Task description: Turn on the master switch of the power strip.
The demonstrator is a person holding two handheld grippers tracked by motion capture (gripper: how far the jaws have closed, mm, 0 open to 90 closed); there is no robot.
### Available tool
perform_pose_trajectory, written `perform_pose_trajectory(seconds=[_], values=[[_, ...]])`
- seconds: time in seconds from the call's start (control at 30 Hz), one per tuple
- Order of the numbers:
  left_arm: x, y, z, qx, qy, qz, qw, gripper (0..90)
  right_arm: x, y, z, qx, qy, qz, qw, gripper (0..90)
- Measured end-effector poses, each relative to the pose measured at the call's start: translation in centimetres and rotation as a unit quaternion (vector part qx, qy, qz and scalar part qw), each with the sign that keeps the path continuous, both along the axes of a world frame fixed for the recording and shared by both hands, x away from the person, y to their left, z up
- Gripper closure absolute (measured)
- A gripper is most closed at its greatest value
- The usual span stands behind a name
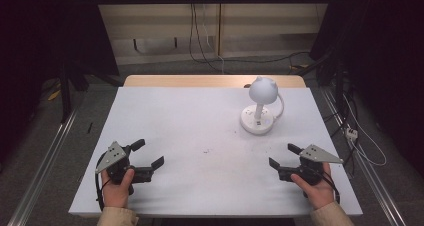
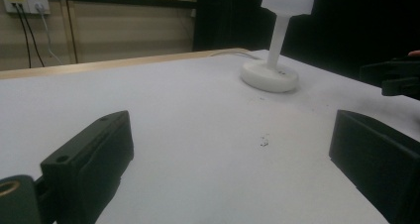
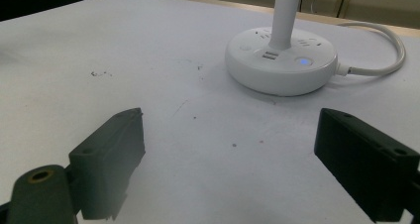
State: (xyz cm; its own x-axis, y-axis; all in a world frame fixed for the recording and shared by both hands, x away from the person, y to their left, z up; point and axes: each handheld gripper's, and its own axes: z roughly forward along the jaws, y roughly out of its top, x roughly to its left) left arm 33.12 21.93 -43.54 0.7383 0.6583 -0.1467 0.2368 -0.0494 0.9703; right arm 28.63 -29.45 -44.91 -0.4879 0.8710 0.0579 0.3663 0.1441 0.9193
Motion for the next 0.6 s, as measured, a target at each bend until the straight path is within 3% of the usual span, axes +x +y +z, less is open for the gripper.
perform_pose_trajectory(seconds=[0.6], values=[[0.12, 0.06, -0.06, 0.002, 0.004, 0.003, 1.0000, 3.1, -1.01, -0.50, -0.20, 0.004, -0.001, 0.001, 1.0000, 11.5]])
